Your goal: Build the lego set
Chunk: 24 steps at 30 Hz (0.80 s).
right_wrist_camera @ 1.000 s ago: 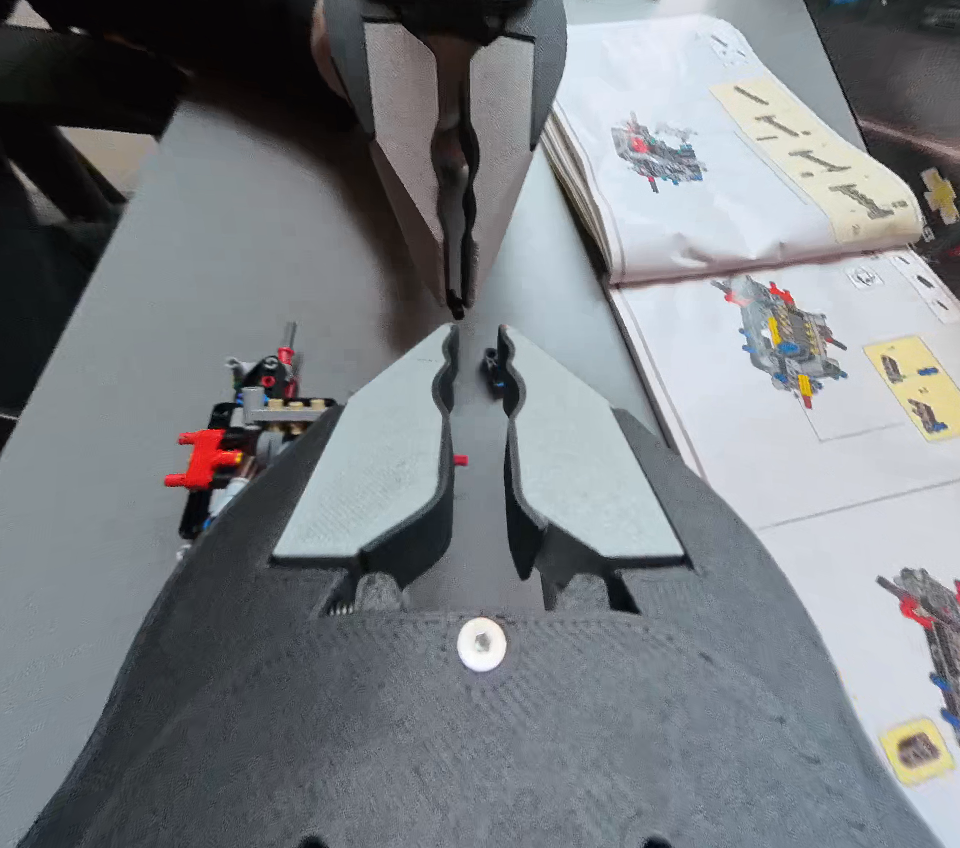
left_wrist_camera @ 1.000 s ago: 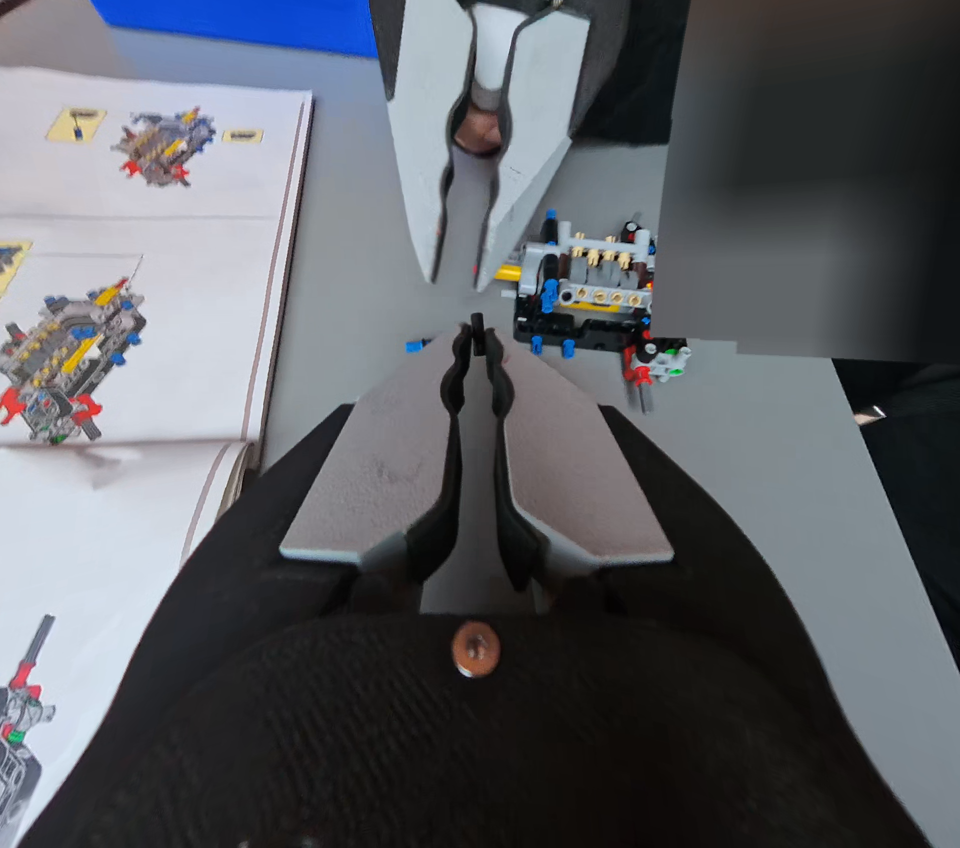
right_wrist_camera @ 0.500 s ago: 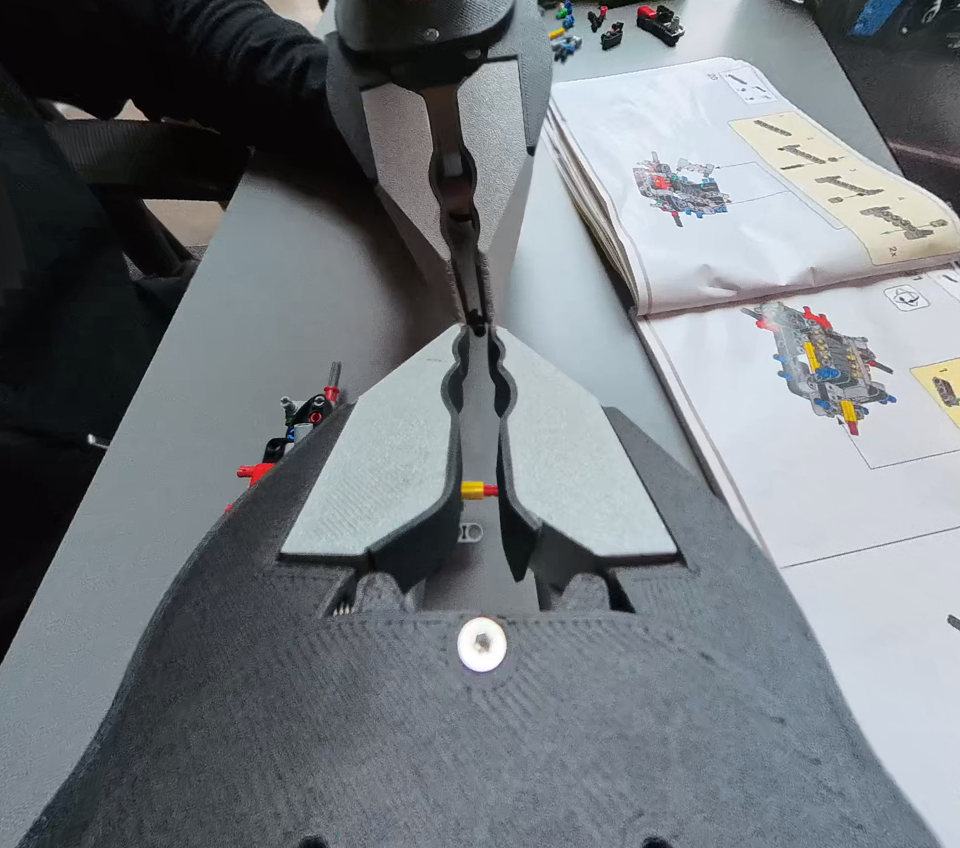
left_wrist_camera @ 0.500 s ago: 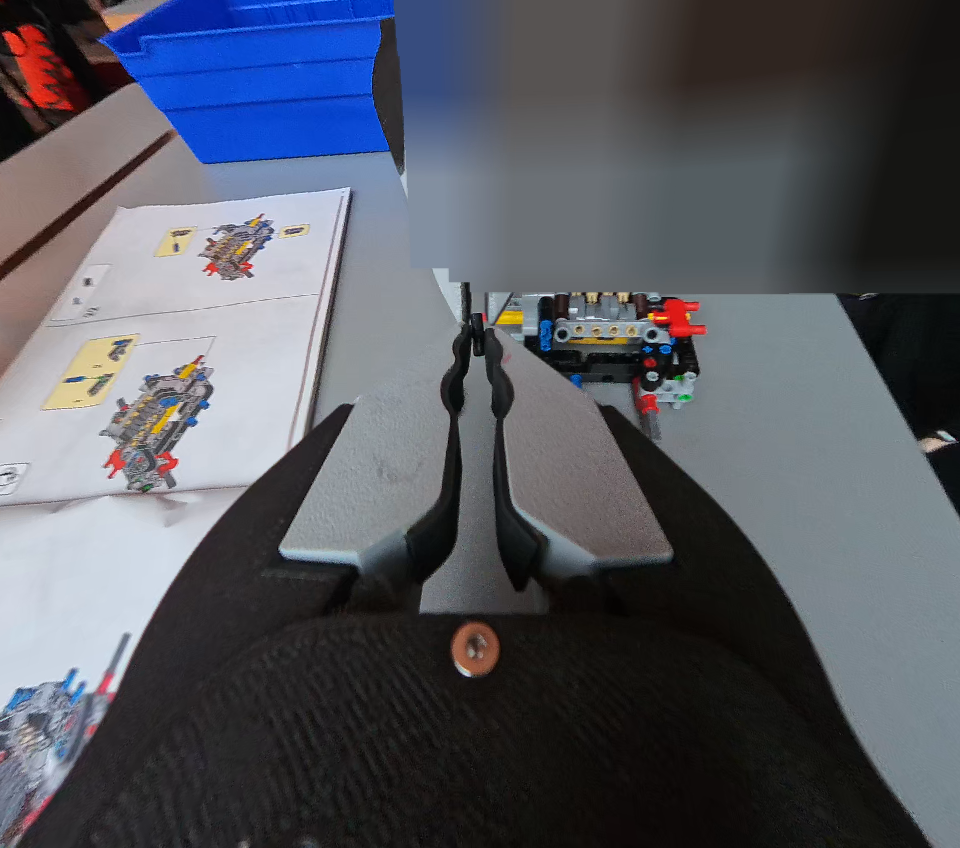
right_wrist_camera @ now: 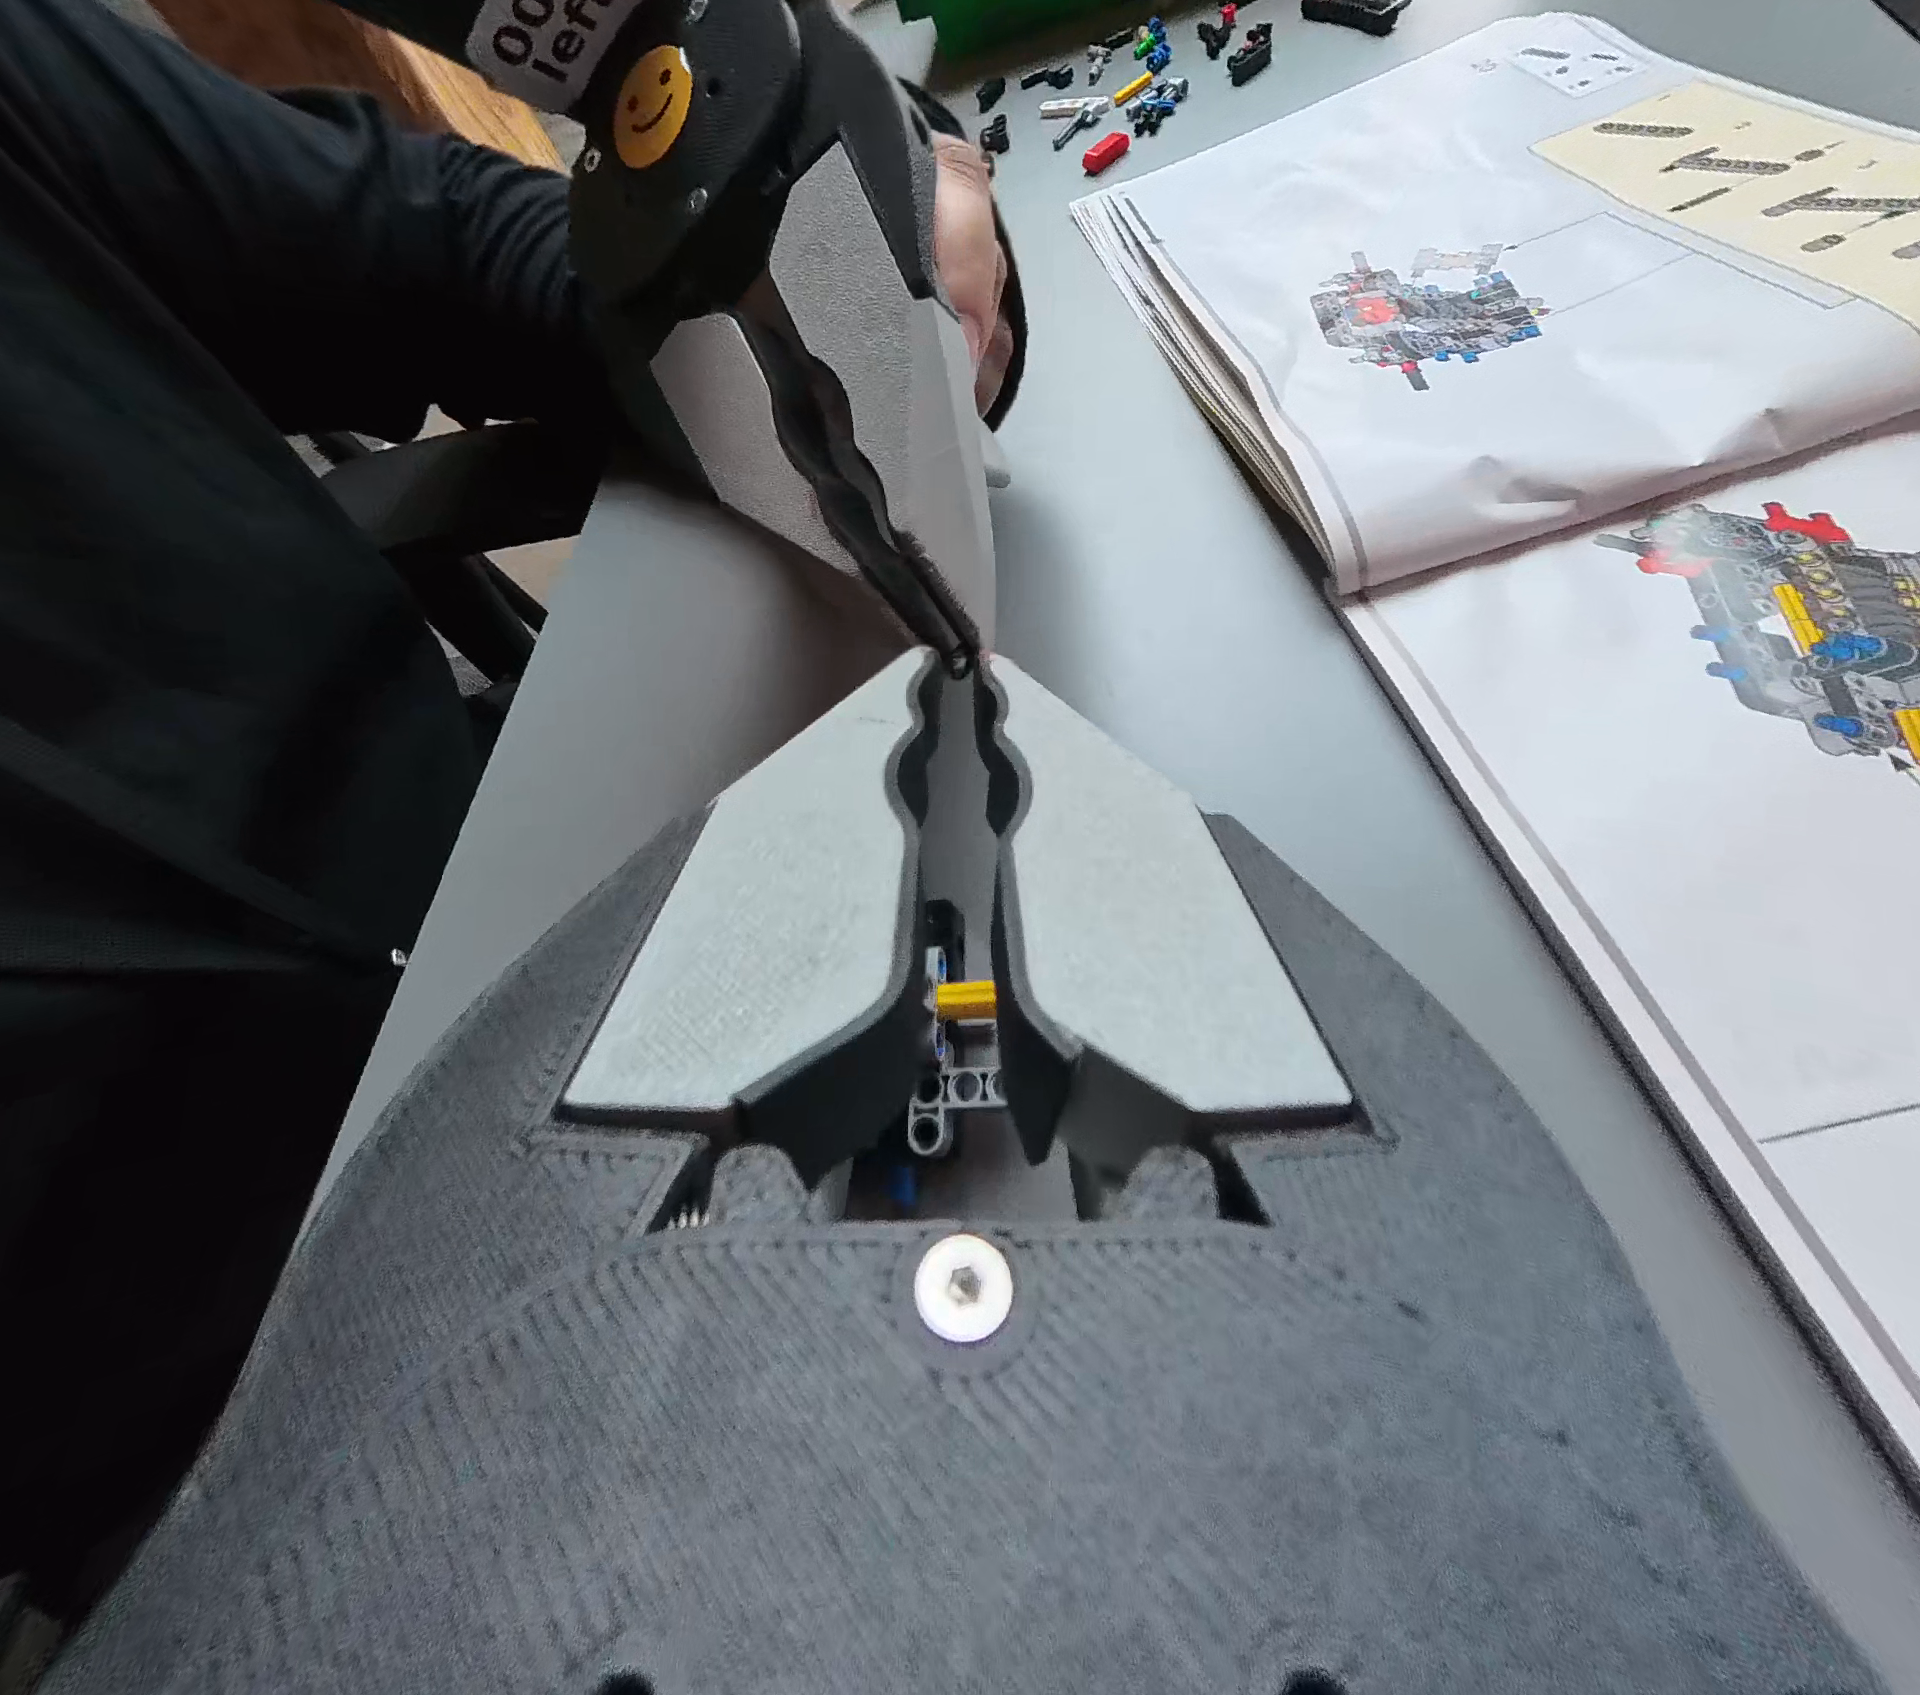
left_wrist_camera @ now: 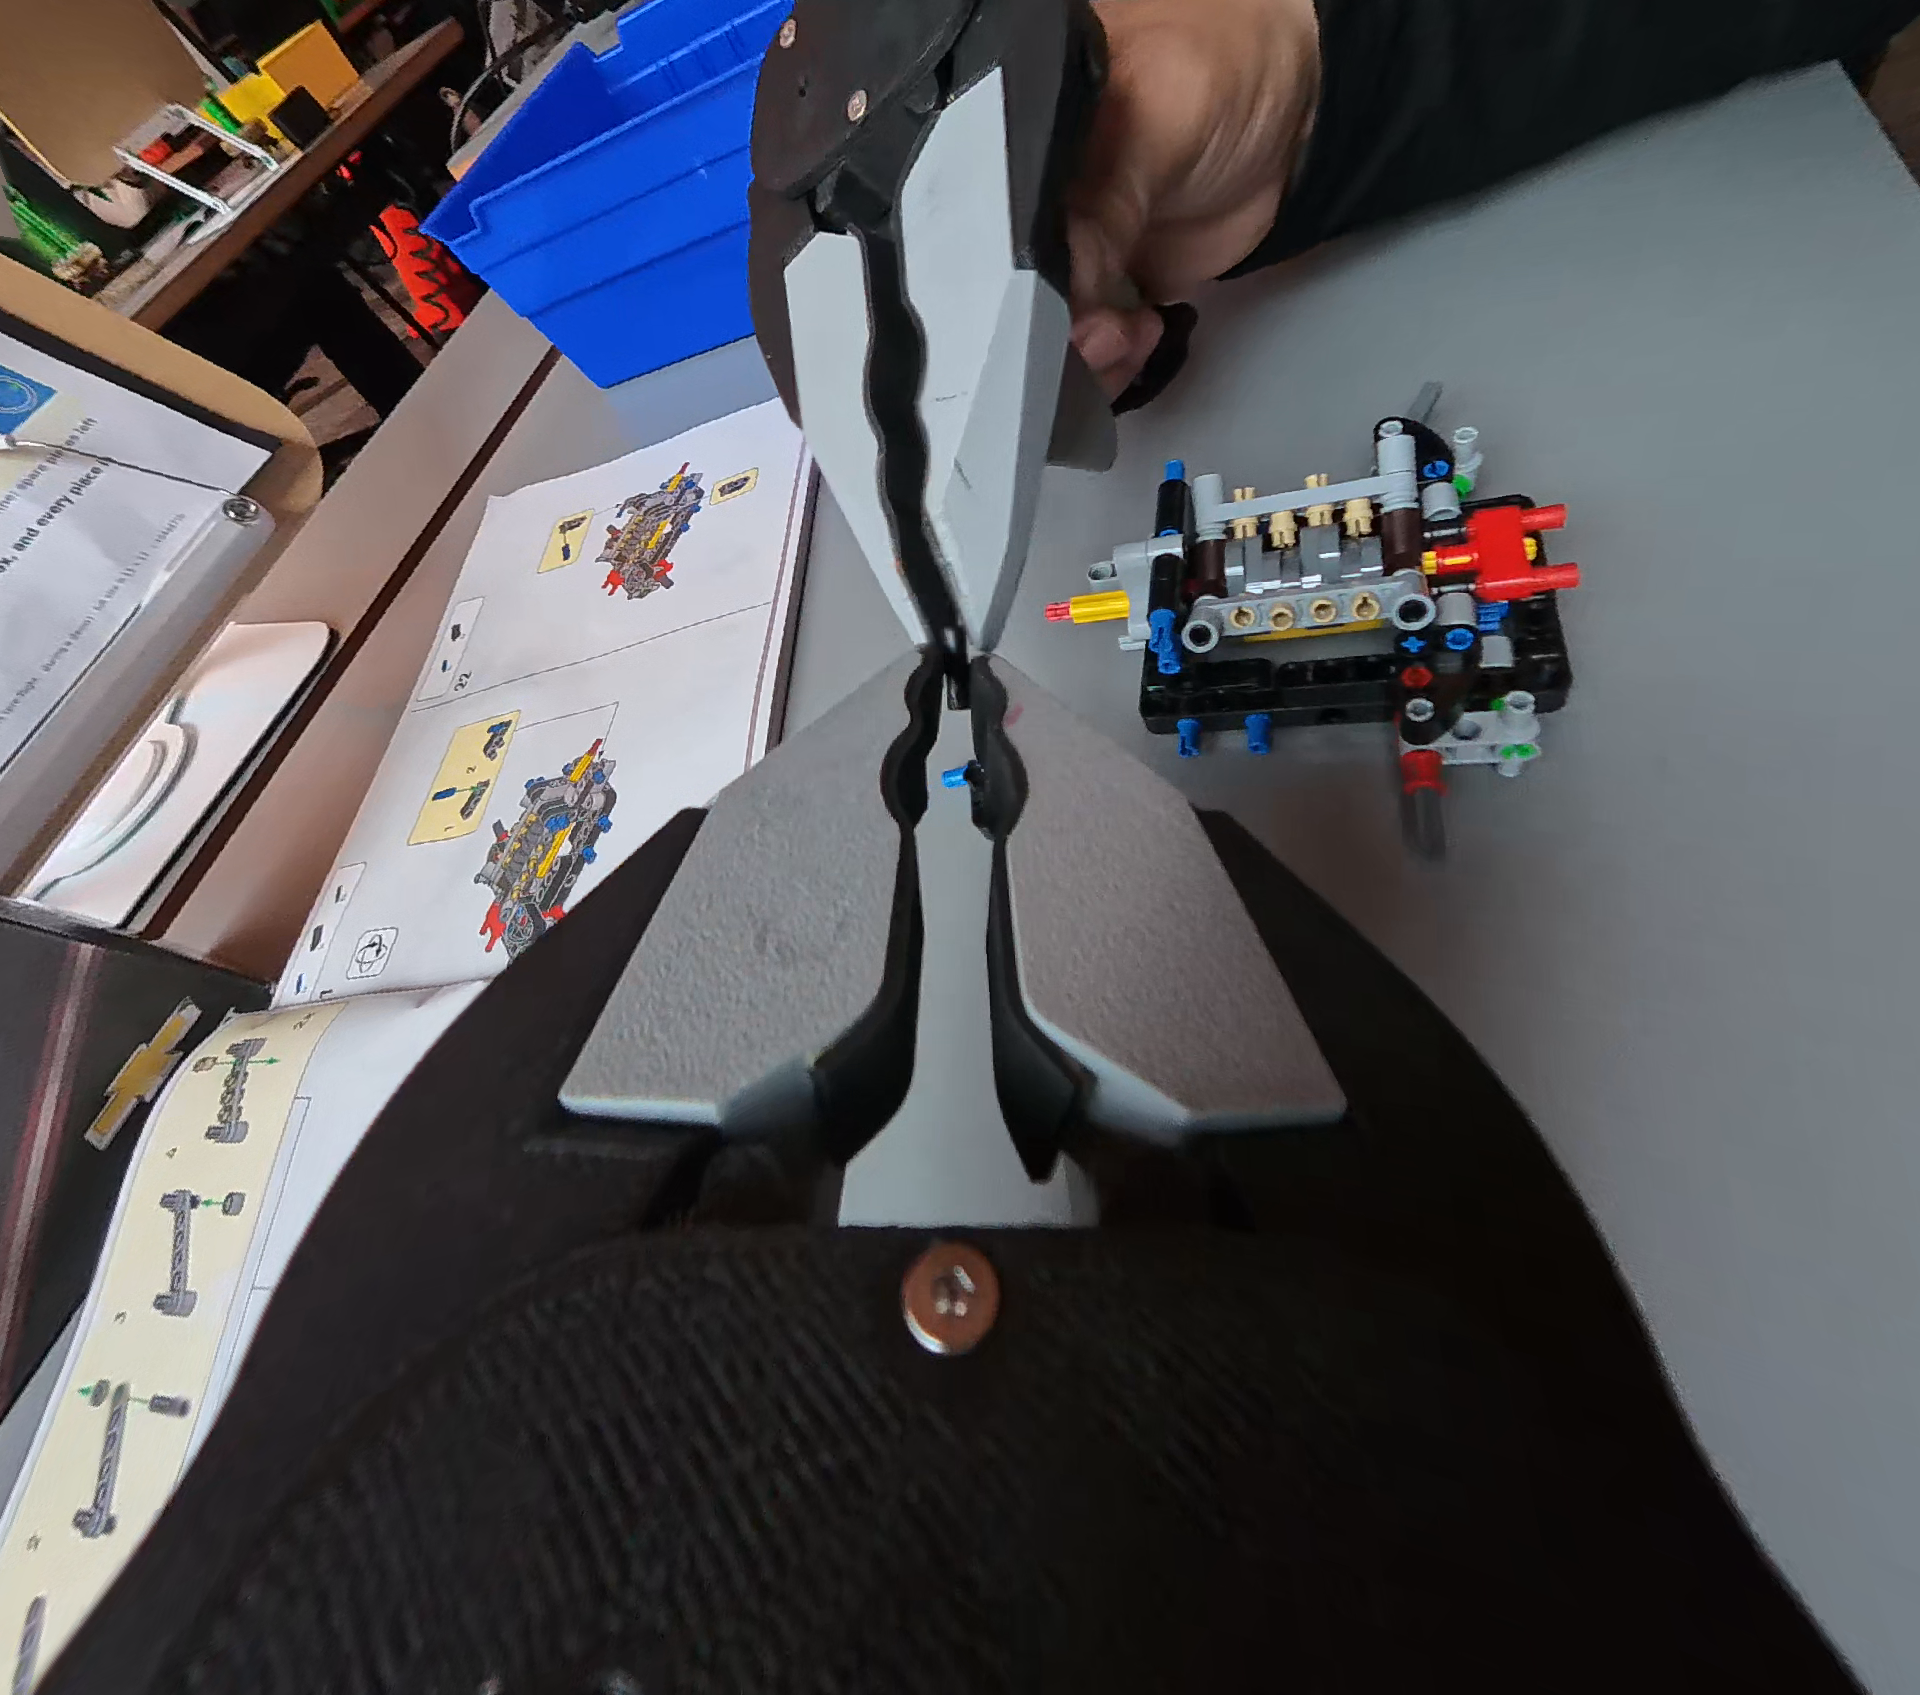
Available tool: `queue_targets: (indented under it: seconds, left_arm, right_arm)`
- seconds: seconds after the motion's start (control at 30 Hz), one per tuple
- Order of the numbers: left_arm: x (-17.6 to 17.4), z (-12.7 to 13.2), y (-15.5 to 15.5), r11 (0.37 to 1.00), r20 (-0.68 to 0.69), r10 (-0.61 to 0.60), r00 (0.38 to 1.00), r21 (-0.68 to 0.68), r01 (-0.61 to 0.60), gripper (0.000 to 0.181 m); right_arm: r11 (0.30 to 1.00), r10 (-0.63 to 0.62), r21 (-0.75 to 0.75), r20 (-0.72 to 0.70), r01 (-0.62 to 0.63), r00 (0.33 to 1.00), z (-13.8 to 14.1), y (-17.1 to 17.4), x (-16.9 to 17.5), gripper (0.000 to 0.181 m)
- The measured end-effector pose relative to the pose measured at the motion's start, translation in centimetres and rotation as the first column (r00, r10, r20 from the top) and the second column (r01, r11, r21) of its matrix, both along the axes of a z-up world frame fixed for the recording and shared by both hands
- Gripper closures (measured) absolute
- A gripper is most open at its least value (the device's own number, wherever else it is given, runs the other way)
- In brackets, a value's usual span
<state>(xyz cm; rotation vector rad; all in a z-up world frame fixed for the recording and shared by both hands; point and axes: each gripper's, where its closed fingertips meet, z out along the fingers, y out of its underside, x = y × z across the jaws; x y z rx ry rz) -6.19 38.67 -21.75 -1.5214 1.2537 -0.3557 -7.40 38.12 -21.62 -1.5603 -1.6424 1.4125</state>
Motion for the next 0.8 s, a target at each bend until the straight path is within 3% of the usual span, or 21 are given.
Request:
queue_targets:
  seconds: [0.47,0.67,0.8]
  left_arm:
    - [0.0,0.0,0.5,0.993,-0.075,0.079,0.994,0.09,-0.072,0.179]
    - [-0.4,-1.0,0.9,0.996,-0.07,0.087,0.994,0.0,-0.087,0.172]
    - [-0.4,-1.9,0.6,0.99,-0.039,0.054,0.998,-0.129,-0.059,0.171]
  right_arm:
    - [0.998,-0.035,-0.057,0.017,0.036,0.999,-0.1,0.5,0.0,0.18]
    - [0.999,-0.038,0.016,0.056,0.037,0.998,-1.2,0.8,0.3,0.18]
    - [0.992,-0.001,0.125,-0.001,0.001,1.0,-0.6,0.4,0.5,0.18]
